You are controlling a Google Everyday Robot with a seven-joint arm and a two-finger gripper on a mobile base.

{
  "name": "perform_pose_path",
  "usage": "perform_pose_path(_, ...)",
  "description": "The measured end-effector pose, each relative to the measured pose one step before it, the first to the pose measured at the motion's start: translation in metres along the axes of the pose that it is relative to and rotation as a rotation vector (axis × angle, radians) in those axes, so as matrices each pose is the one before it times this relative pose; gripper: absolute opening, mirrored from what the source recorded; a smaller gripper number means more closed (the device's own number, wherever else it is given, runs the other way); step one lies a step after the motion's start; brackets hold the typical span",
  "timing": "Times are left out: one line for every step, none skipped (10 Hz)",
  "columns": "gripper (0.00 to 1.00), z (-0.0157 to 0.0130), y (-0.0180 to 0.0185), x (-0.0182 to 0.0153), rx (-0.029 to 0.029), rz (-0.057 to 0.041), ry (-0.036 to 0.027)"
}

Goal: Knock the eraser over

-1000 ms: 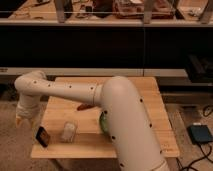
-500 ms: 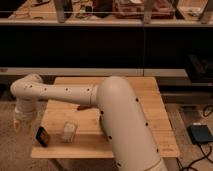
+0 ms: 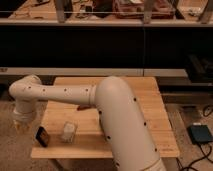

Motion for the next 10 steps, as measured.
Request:
perform_pose_path(0.00, 0.00077, 0.00310, 0.00165, -0.00717, 0.00232, 0.00390)
perform_pose_path(0.00, -0.00052, 0.00151, 0.00109, -0.00435, 0.00119, 0.00271)
perform_pose_path(0.00, -0.00058, 0.00139, 0.00080, -0.00416, 0.00157, 0.00067)
perform_pose_path(0.00, -0.00015, 0.00117, 0.00026, -0.00323, 0.00167, -0.00129)
perform_pose_path(0.00, 0.00002, 0.00144, -0.00038, -0.00380, 0.00260, -0.00483)
perform_pose_path(0.00, 0.00052, 0.00126, -0.00034, -0.00342, 0.00017, -0.00433)
perform_pose_path(0.00, -0.00028, 0.00026, -0.00048, -0.00146, -0.00128, -0.00348)
perform_pose_path(0.00, 0.00037, 0.00100, -0.00039, -0.00327, -0.00163, -0.00513)
perform_pose_path(0.00, 0.00012, 0.00231, -0.00063, -0.00864, -0.00159, -0.00678)
perform_pose_path(0.00, 0.00042, 0.00227, 0.00029, -0.00541, -0.00030, -0.00206)
